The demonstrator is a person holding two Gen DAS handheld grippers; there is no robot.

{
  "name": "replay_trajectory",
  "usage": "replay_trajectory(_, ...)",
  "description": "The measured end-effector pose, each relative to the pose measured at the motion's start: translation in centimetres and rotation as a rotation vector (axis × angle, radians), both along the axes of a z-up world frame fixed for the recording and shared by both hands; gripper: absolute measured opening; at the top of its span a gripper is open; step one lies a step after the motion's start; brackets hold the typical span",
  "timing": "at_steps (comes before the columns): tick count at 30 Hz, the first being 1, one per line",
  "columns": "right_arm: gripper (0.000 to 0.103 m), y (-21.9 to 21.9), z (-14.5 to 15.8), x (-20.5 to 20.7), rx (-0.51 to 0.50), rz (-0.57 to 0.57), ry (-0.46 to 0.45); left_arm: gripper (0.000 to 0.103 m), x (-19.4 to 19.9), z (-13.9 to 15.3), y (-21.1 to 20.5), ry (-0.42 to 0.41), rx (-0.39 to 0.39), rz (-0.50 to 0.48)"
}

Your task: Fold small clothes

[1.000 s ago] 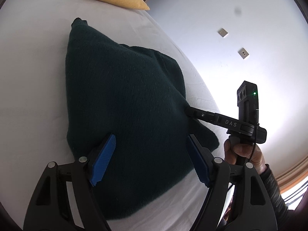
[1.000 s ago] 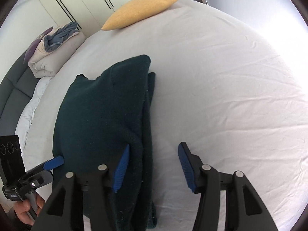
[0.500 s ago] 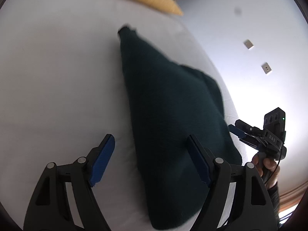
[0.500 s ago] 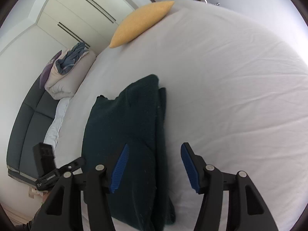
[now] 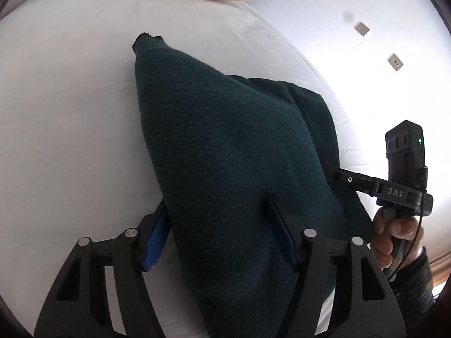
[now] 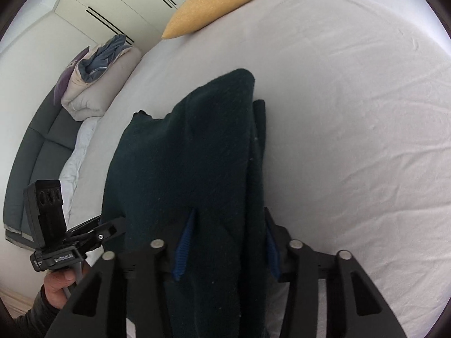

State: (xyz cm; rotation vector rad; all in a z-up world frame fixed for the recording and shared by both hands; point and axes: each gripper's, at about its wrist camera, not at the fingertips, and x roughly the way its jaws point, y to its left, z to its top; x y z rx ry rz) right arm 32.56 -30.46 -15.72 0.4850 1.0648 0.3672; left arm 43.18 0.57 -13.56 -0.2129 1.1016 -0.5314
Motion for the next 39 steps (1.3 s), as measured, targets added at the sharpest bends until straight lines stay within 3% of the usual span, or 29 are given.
replay_trajectory(8,0.038,0.1,-0.3,0.1,-0.012,0.005,-0.001,0.056,-0.1,1.5,-4.0,-0.024,0.050,-0.025)
replay_trajectory(13,0.034,0.7,-0.2,-0.1,-0.040,-0.005,-0.019,0.052,-0.2,1.7,-4.5,-0.033,0.057,-0.034)
replay_trajectory(25,0.024,6.4,3.8,-1.9,-0.381,0.020,-0.154,0.039,-0.9,2.5,-4.2,-0.029,0.017,-0.018)
replay_trajectory(31,0.023,11.3,7.2,-3.9,-0.509,0.066,-0.250,0.036,-2.4,4.1,-2.2,-0.031,-0.026,0.018)
replay_trajectory(39,0.022,18.1,10.8,-6.2,-0.469,0.125,-0.309,0.036,-6.0,9.1,5.7,-0.118,-0.021,0.083)
